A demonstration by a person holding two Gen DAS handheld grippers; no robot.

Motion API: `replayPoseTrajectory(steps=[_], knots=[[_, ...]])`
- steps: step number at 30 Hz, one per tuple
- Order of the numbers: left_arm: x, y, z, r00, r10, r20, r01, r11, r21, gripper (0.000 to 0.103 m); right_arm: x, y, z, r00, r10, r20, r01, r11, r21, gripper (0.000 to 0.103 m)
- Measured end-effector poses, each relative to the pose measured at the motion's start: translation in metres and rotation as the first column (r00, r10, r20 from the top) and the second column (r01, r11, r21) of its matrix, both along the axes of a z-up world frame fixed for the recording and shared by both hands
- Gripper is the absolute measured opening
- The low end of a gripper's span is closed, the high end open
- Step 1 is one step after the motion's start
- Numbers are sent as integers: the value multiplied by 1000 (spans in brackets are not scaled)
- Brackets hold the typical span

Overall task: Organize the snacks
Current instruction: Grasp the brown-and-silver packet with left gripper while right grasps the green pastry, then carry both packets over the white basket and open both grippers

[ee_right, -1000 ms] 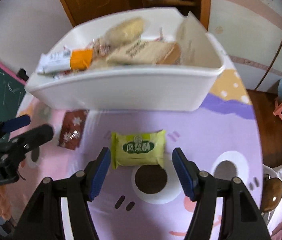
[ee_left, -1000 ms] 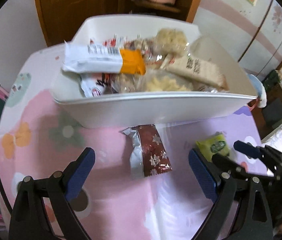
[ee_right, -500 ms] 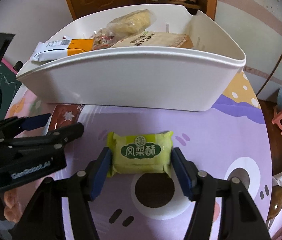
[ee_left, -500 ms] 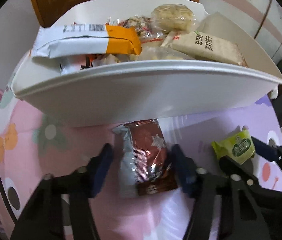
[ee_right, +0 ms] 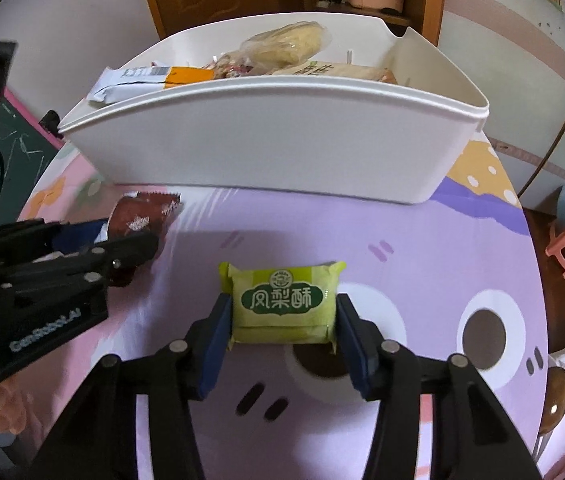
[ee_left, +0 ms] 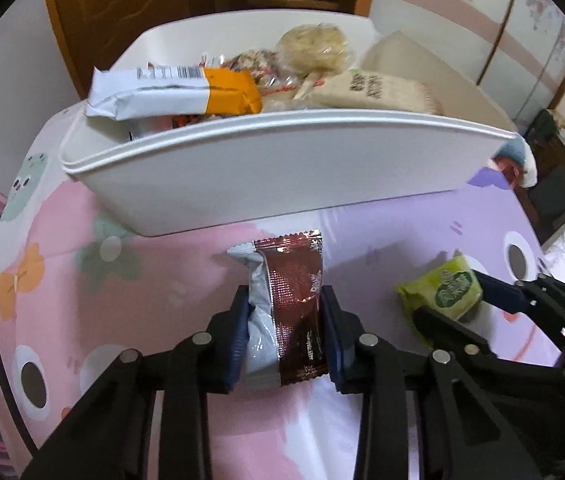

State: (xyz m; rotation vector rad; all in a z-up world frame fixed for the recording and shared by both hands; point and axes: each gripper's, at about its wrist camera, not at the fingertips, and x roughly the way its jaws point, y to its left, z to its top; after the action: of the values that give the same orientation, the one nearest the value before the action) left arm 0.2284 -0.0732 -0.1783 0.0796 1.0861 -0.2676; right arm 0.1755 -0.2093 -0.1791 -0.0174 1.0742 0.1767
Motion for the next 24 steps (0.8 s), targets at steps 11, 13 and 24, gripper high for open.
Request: replayPoseTrajectory(steps=[11, 13, 24], knots=[[-44, 17, 68, 994, -89, 69, 90, 996, -9, 31, -36, 6, 52, 997, 36, 62, -37, 999, 10, 51], [-51, 20, 86, 990, -101, 95, 101, 995, 2, 31, -42, 6, 69, 995, 44, 91, -45, 999, 7, 51], [-46, 21, 211, 953, -112, 282, 101, 993, 53, 31, -22, -3, 216, 933, 40, 357, -32, 999, -28, 51]])
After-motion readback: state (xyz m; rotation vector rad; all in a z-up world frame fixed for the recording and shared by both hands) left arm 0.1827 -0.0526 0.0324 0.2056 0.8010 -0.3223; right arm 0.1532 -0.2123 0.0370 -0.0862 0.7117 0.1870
